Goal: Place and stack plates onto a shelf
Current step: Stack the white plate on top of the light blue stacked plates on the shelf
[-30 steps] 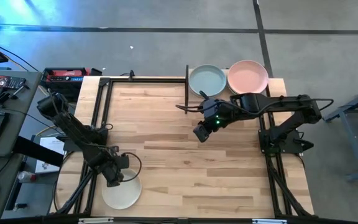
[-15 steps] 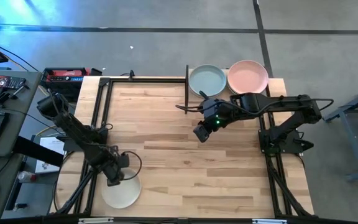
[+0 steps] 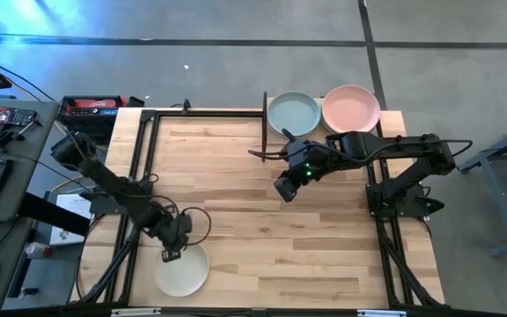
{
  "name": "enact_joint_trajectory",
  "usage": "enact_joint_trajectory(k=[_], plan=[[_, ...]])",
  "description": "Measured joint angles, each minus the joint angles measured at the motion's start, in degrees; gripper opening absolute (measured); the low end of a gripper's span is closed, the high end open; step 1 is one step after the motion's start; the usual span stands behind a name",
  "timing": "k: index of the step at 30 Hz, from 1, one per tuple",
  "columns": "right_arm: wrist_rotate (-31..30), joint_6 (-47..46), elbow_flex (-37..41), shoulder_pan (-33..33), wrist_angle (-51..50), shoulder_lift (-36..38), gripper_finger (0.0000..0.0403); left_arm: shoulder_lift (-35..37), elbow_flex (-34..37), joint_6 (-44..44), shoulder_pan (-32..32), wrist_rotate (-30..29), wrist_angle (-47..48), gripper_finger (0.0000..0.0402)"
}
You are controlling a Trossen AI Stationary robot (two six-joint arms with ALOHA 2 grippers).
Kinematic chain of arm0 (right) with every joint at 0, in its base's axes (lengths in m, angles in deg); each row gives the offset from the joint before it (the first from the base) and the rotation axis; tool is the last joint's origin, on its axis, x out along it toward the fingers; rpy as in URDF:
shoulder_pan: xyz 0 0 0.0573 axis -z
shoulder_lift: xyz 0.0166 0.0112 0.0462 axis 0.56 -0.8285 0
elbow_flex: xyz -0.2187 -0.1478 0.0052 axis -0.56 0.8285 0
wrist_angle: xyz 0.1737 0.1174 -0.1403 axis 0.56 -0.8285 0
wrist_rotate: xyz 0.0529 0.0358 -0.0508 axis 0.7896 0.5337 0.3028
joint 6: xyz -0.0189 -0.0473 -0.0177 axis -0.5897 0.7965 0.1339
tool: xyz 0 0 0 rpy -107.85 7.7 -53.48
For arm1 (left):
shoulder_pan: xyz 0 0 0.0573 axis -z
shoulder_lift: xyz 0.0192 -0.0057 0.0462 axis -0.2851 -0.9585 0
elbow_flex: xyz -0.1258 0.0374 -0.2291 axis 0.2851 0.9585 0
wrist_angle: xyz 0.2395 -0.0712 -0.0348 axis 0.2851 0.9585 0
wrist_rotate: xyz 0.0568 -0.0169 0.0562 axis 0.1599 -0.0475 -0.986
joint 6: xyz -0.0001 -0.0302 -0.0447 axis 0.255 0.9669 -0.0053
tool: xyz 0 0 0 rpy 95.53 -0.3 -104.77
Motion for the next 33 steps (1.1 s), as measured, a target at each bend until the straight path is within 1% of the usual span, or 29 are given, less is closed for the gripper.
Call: enact_joint_trajectory(k=[5, 8, 10, 13, 18, 23, 26, 31, 33], plan=[[-2.2, 2.0, 0.0, 0.0, 0.0, 0.0, 0.0105, 0.0, -5.4, -5.8, -5.4, 0.0, 5.5, 0.0002], [-4.1, 2.7, 0.0, 0.0, 0.0, 0.0, 0.0123, 0.0, -8.8, -10.1, -9.4, -0.6, 10.5, 0.0001], [-6.5, 3.7, 0.0, 0.0, -0.1, 0.0, 0.0137, 0.0, -11.3, -13.1, -12.4, -1.2, 13.3, 0.0001], [-10.2, 4.5, 0.1, 0.6, -0.1, 0.0, 0.0151, 0.0, -15.3, -17.0, -17.5, -3.7, 17.7, 0.0001], [-10.9, 4.3, 0.1, 3.4, -0.1, 0.0, 0.0158, 0.0, -22.9, -20.6, -27.4, -7.9, 22.8, 0.0001], [-10.9, 6.8, 0.1, 6.7, -0.2, 0.0, 0.0156, 0.0, -30.4, -21.6, -36.1, -14.6, 23.5, 0.0001], [-10.9, 8.2, 0.1, 8.9, -0.3, 0.0, 0.0156, 0.0, -34.3, -23.6, -40.5, -17.0, 23.0, 0.0001], [-10.9, 11.6, 0.1, 12.5, -0.2, 0.0, 0.0155, 0.0, -39.3, -24.9, -45.6, -21.9, 21.9, 0.0001], [-10.8, 12.8, 0.1, 13.9, 0.0, 0.0, 0.0155, 0.0, -40.7, -26.9, -47.0, -23.1, 20.5, 0.0001]])
